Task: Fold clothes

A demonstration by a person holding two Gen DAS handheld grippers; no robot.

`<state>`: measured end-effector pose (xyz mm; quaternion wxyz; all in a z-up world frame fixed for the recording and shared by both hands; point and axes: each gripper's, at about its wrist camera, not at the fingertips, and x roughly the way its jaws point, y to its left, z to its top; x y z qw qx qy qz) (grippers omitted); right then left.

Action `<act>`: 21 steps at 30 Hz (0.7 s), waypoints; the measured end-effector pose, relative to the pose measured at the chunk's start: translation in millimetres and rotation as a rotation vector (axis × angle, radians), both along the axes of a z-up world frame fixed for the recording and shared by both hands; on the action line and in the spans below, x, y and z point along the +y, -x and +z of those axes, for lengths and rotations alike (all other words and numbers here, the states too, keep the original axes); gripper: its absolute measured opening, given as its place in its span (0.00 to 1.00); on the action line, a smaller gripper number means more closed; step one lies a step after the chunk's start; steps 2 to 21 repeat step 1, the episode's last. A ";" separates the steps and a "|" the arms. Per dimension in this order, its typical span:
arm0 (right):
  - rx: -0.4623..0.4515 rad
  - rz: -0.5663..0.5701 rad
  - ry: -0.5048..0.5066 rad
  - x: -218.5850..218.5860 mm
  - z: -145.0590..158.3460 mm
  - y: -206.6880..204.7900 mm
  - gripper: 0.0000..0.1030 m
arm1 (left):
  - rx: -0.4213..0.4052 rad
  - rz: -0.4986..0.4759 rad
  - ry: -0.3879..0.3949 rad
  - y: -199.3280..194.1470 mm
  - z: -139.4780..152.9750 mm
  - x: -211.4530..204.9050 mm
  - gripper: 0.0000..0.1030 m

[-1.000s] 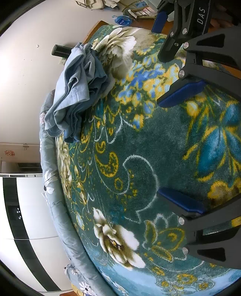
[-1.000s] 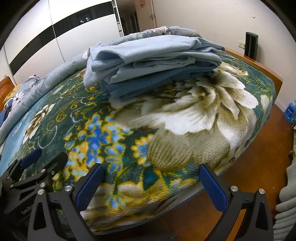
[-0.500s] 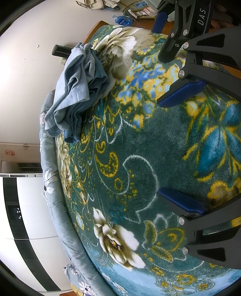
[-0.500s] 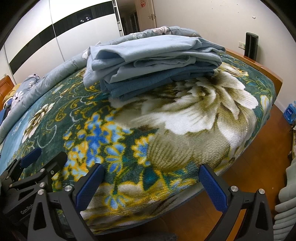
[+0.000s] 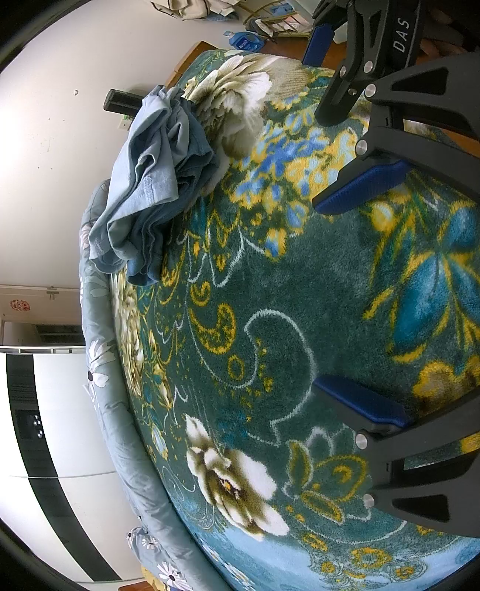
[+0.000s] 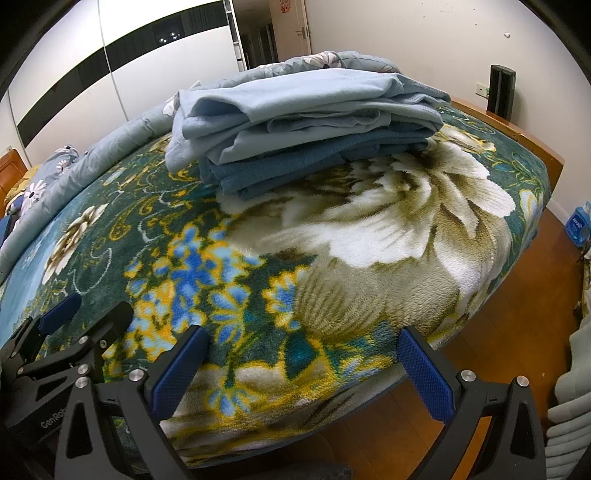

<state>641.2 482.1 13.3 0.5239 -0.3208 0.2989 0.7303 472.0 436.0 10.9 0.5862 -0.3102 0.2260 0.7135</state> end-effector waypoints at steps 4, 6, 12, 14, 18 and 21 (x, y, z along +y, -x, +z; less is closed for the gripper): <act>-0.001 0.000 0.000 0.1 0.0 0.4 1.00 | 0.000 0.000 0.000 0.0 0.0 0.1 0.87; -0.001 0.000 0.000 0.1 0.0 0.4 1.00 | 0.000 0.000 0.000 0.0 0.0 0.1 0.87; -0.001 0.000 0.000 0.1 0.0 0.4 1.00 | 0.000 0.000 0.000 0.0 0.0 0.1 0.87; -0.001 0.000 0.000 0.1 0.0 0.4 1.00 | 0.000 0.000 0.000 0.0 0.0 0.1 0.87; -0.001 0.000 0.000 0.1 0.0 0.4 1.00 | 0.000 0.000 0.000 0.0 0.0 0.1 0.87; -0.001 0.000 0.000 0.1 0.0 0.4 1.00 | 0.000 0.000 0.000 0.0 0.0 0.1 0.87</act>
